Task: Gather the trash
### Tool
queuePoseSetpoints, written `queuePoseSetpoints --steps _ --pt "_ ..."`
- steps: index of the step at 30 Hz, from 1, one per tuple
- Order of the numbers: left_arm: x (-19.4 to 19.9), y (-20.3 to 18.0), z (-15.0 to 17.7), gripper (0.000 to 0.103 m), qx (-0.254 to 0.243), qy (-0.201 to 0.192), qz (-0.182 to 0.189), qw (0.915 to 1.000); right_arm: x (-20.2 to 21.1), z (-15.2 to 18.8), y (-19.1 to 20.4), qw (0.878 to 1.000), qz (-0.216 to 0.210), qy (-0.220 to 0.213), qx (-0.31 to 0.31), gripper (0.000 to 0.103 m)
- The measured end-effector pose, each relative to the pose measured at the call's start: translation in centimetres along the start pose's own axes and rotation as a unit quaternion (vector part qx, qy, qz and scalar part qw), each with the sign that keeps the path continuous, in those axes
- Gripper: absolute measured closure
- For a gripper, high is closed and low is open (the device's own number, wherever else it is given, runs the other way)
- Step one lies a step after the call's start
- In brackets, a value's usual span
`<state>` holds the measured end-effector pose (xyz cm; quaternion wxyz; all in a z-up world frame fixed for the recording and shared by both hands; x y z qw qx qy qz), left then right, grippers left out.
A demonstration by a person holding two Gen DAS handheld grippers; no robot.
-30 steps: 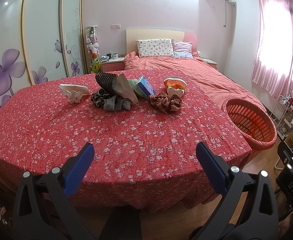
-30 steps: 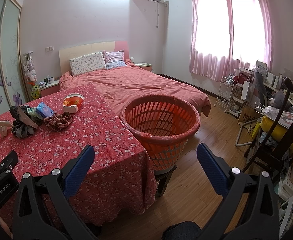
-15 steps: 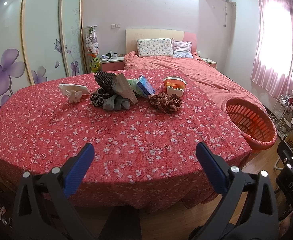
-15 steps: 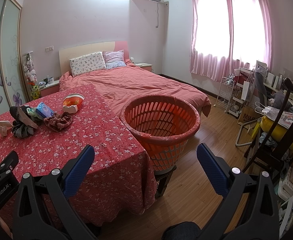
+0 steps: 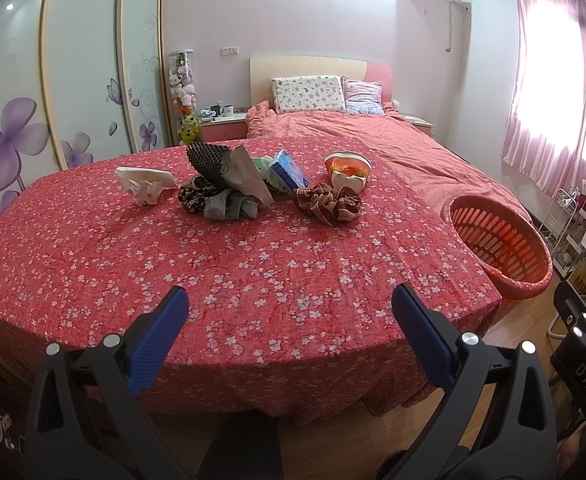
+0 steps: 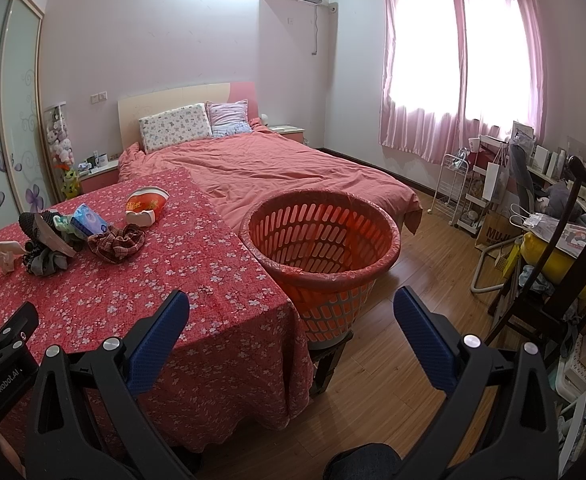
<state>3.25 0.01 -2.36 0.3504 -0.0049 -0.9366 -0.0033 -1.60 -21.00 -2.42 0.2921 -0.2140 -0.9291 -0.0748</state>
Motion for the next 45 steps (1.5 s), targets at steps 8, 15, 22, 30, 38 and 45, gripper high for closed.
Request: queuePoseSetpoints --steps 8,15,22,30,38,45 --pt "0.0 0.0 0.0 0.004 0.0 0.001 0.0 1.0 0.0 0.0 0.0 1.0 0.0 0.0 0.0 0.002" --pt "0.0 0.0 0.0 0.004 0.0 0.001 0.0 1.0 -0.1 0.0 0.0 1.0 0.0 0.0 0.0 0.002" --pt "-0.1 -0.1 0.2 0.004 0.004 0.004 -0.003 1.0 -0.2 0.0 0.1 1.0 -0.001 0.001 0.0 0.002" --pt "-2.7 4.3 -0.6 0.004 0.05 0.018 -0.032 0.9981 -1.5 -1.0 1.3 1.0 -0.025 0.007 0.013 0.002" --pt "-6.1 11.6 -2.7 0.004 0.102 0.033 -0.057 0.9926 -4.3 -2.5 6.1 0.995 -0.091 0.028 0.036 0.002" --pt "-9.5 17.8 -5.4 0.004 0.126 0.043 -0.083 0.9876 -8.1 -4.8 11.2 0.987 -0.145 0.048 0.048 0.01"
Point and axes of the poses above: each gripper's, at about its wrist camera, not at the fingertips, and x roughly against the way its jaws point, y to its left, z to its underside, the point moved 4 cm from there along -x, roughly the way its jaws point, and after that the axes turned 5 degrees about y, right-handed, at the moved point
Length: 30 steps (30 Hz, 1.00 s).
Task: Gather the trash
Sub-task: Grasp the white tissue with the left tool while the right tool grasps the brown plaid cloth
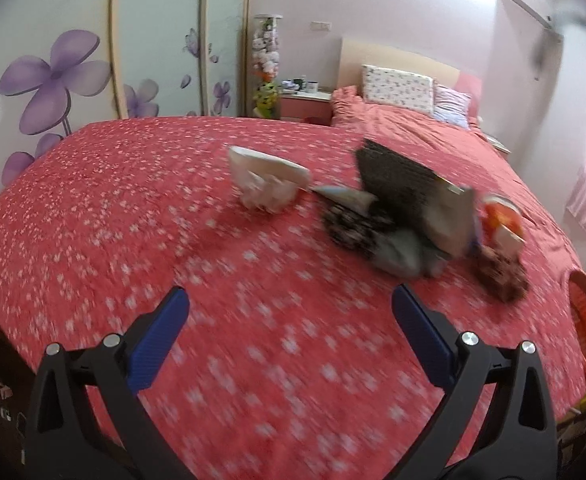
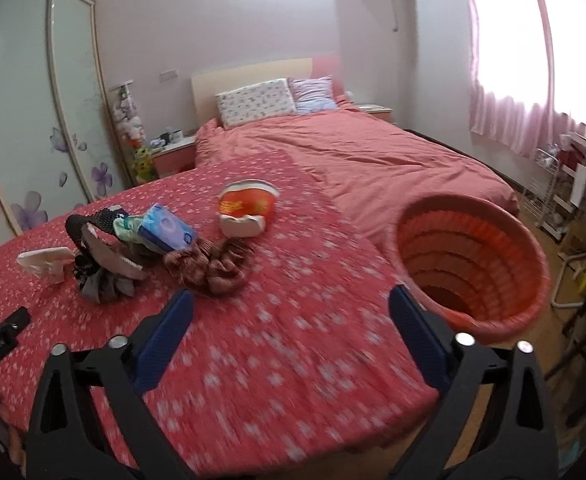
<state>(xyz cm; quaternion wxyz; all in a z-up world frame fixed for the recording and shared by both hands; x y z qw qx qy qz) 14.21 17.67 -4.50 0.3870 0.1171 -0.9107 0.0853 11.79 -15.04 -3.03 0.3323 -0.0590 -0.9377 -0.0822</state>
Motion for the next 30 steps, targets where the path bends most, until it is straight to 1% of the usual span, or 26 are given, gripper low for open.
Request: queuePoseSetpoints --steps 3,5,7,10,14,19,21,24,25,26,27,28,29,30 --pt "-1.8 1.2 -1.7 0.004 0.001 0.005 -0.001 1.0 -2.9 -0.8 1.5 1.0 -0.005 0.023 0.016 0.017" --pt "-3.0 1.9 -2.5 0.004 0.003 0.009 -0.005 0.9999 -4.8 -1.2 2.3 0.999 -0.013 0.045 0.015 0.022" --pt "-4.0 2.6 -3.3 0.004 0.008 0.013 -0.007 0.9999 -6.2 -1.4 2.9 0.998 -0.025 0.061 0.004 0.024" --pt "-5.5 3.3 -4.2 0.004 0.015 0.017 -0.009 0.9997 -7.5 -1.6 3.5 0.997 -0.025 0.07 0.003 0.029" --pt "-7.1 3.8 -5.3 0.004 0.022 0.025 -0.003 0.9994 -8.9 -2.0 4.3 0.996 -0.02 0.081 0.007 0.029" --pt "-8.1 3.9 -6.4 0.004 0.02 0.021 0.008 0.9995 -10.3 -2.2 5.0 0.995 -0.024 0.092 0.004 0.029" --pt "-8.4 3.5 -6.7 0.004 0.02 0.023 0.011 0.9995 -11.0 -2.0 5.4 0.994 -0.03 0.102 0.001 0.029" --pt "-9.3 3.7 -7.5 0.004 0.033 0.03 0.014 0.9989 -11.8 -1.4 5.9 0.993 -0.03 0.118 0.008 0.029" --pt "-9.6 3.8 -7.8 0.004 0.04 0.033 0.016 0.9985 -12.0 -1.1 6.0 0.992 -0.03 0.122 0.013 0.032" --pt "-9.8 4.0 -8.0 0.004 0.046 0.034 0.018 0.9982 -12.1 -1.0 6.1 0.992 -0.031 0.123 0.015 0.04" --pt "-10.0 4.2 -8.4 0.004 0.053 0.035 0.019 0.9978 -12.1 -0.9 6.2 0.991 -0.037 0.128 0.015 0.043" --pt "-10.2 4.4 -8.7 0.004 0.059 0.035 0.018 0.9975 -12.1 -0.8 6.2 0.991 -0.041 0.13 0.012 0.049" --pt "-10.5 4.6 -9.1 0.004 0.063 0.035 0.016 0.9973 -11.9 -0.9 6.1 0.991 -0.041 0.127 0.01 0.058" --pt "-10.7 4.7 -9.4 0.004 0.068 0.036 0.015 0.997 -11.8 -1.0 6.1 0.991 -0.043 0.126 0.012 0.061"
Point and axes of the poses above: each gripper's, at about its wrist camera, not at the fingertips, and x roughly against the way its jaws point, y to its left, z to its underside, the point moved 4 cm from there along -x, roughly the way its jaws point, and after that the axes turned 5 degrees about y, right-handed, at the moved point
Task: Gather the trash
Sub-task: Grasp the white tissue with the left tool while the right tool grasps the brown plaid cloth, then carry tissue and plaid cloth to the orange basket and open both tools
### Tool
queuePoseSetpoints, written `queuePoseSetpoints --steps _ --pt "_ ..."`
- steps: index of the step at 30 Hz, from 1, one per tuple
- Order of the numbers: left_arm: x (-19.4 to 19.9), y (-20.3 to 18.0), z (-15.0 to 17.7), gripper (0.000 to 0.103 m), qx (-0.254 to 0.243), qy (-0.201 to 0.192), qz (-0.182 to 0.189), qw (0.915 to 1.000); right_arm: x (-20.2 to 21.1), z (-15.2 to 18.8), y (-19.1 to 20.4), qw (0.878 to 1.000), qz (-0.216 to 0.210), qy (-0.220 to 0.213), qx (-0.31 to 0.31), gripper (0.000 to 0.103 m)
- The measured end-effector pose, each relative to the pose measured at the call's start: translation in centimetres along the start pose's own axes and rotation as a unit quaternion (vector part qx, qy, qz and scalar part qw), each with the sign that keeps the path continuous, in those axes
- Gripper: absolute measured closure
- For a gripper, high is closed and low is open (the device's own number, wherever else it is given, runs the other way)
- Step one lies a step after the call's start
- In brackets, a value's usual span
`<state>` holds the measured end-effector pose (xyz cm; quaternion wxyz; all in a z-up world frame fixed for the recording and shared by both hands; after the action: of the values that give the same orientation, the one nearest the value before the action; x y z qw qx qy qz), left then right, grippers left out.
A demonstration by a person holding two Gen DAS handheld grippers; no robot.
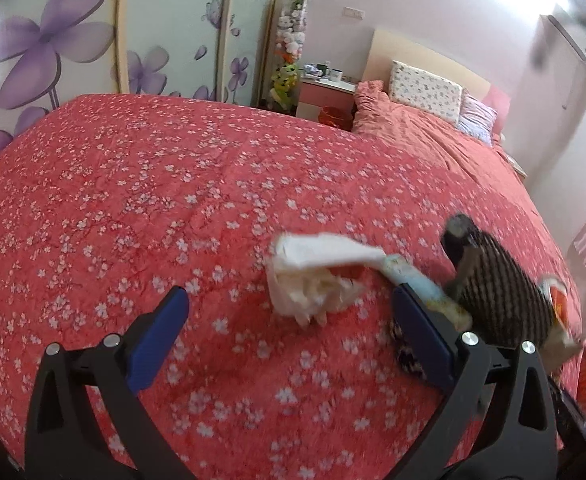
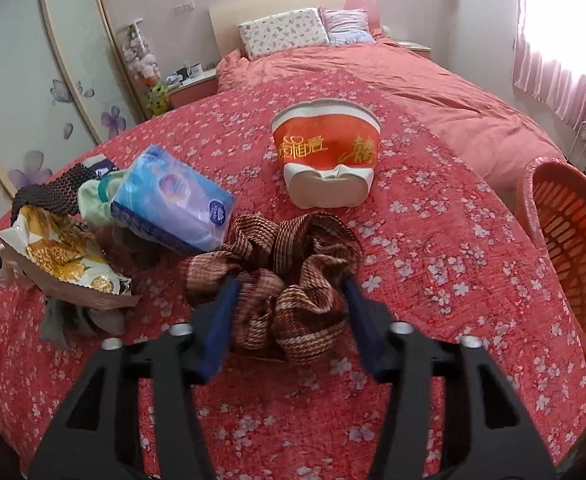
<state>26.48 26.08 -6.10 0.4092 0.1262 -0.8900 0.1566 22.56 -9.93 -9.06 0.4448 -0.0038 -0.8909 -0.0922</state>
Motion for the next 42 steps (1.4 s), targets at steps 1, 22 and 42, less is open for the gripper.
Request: queuePoseSetpoints --steps 1,22,42 --pt "-0.2 0.1 -0.3 0.004 0.004 0.001 0.001 1.0 0.1 0.0 0.1 1.0 0.0 -0.001 0.003 0.066" --pt "-3.1 0.4 -0.7 0.056 0.023 0.048 0.094 0.9941 0.9 0.8 0.5 0.999 0.014 -0.01 0.034 0.072" --pt "-4.3 0.5 -2.8 0.068 0.031 0.036 0.097 0.9941 1.2 1.4 0.6 0.999 0.016 -0.014 0.044 0.074"
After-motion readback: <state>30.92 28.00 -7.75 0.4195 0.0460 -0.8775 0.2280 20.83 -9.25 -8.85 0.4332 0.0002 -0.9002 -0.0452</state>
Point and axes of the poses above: each gripper's, at about its wrist camera, not at the fingertips, and x roughly against the way its jaws point, y to its left, z to its underside, the point moved 4 cm from there along -x, roughly the way its jaws point, and after that the axes turned 5 degrees about y, right-handed, at the moved point
